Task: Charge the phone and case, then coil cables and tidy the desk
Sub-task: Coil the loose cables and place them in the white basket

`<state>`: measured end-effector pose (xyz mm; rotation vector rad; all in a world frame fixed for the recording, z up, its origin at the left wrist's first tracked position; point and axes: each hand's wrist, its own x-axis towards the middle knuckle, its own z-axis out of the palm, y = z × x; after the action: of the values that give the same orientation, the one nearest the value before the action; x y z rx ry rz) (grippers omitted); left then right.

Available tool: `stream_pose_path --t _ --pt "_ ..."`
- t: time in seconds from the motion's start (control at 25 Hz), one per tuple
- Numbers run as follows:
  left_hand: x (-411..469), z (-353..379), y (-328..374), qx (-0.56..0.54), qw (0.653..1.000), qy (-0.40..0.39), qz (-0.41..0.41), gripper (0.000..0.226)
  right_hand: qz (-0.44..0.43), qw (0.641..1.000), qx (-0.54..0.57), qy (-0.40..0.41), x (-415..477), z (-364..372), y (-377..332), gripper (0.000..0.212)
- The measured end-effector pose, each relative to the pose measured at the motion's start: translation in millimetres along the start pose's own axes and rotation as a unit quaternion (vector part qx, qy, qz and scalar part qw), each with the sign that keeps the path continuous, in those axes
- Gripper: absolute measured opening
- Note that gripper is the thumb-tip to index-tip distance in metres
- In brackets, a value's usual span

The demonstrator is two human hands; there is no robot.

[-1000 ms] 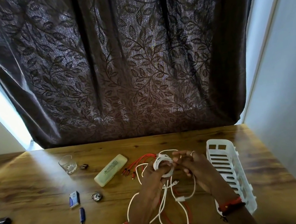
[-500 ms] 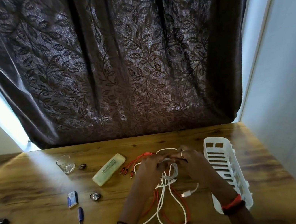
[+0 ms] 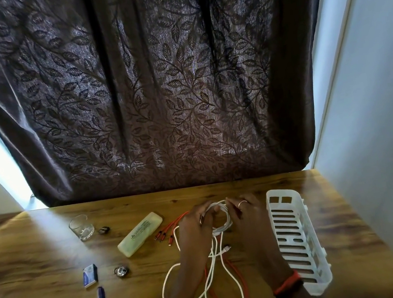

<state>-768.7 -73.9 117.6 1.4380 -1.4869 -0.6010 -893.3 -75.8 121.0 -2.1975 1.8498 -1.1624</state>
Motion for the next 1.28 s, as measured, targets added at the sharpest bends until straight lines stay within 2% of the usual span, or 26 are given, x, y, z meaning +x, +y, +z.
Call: stream_pose_path --t 0.08,0.2,0.36,0.48,0.56,0.64,0.68,0.72,0.8,0.84,0.88,0.92,0.96,1.04,1.08,1.12,1.16,1.2,1.28 --pt "0 0 1 -0.021 0.999 0.022 -0.013 0.023 0.053 0.997 0.053 -0.029 -1 2 -6 0.030" --pt "2 -5 1 -0.072 0.997 0.023 -0.015 0.022 0.084 0.987 0.131 -0.026 -2 3 -13 0.030" --pt "6 -8 -6 -0.106 0.993 0.019 -0.042 0.017 0.093 0.985 0.125 -0.076 1 12 -15 0.030" --pt "2 -7 -8 -0.096 0.995 0.010 -0.038 0.017 0.117 0.983 0.118 -0.082 -2 18 -21 0.026" --pt "2 -7 -12 -0.090 0.995 0.001 -0.049 0.016 0.152 0.971 0.174 -0.057 -4 13 -25 0.023" --pt "4 -8 -16 -0.081 0.995 -0.001 -0.062 0.016 0.187 0.943 0.272 -0.044 -3 7 -25 0.022" --pt "5 -9 -17 -0.095 0.993 0.001 -0.067 0.016 0.210 0.917 0.336 -0.050 -1 4 -24 0.024" --pt "5 -10 -15 -0.135 0.988 0.000 -0.069 0.018 0.234 0.873 0.423 -0.064 0 2 -23 0.027" --pt "3 -10 -11 -0.219 0.973 -0.025 -0.071 0.023 0.269 0.726 0.624 -0.103 1 -1 -23 0.039" --pt "2 -10 -10 -0.239 0.968 -0.036 -0.069 0.023 0.280 0.658 0.689 -0.118 1 -1 -24 0.045" --pt "1 -8 -10 -0.252 0.965 -0.040 -0.064 0.023 0.282 0.626 0.717 -0.122 0 1 -24 0.049" --pt "1 -6 -11 -0.255 0.964 -0.031 -0.061 0.024 0.274 0.633 0.714 -0.123 0 2 -25 0.047" --pt "0 -5 -13 -0.252 0.966 -0.019 -0.058 0.027 0.256 0.676 0.680 -0.123 1 2 -27 0.042" --pt "2 -3 -18 -0.217 0.975 0.003 -0.055 0.032 0.197 0.821 0.525 -0.111 2 3 -25 0.031" --pt "1 -3 -21 -0.182 0.982 0.007 -0.046 0.033 0.168 0.885 0.422 -0.106 1 3 -24 0.029" --pt "0 -3 -22 -0.141 0.989 0.007 -0.037 0.033 0.143 0.934 0.314 -0.097 -1 4 -23 0.032" --pt "-1 -3 -21 -0.104 0.994 0.012 -0.029 0.031 0.120 0.964 0.225 -0.070 -4 5 -24 0.035" --pt "-2 -3 -21 -0.084 0.996 0.018 -0.023 0.028 0.102 0.978 0.182 -0.032 -7 7 -24 0.034" --pt "-2 -4 -22 -0.096 0.995 0.022 -0.018 0.024 0.086 0.975 0.205 0.018 -9 6 -25 0.019"
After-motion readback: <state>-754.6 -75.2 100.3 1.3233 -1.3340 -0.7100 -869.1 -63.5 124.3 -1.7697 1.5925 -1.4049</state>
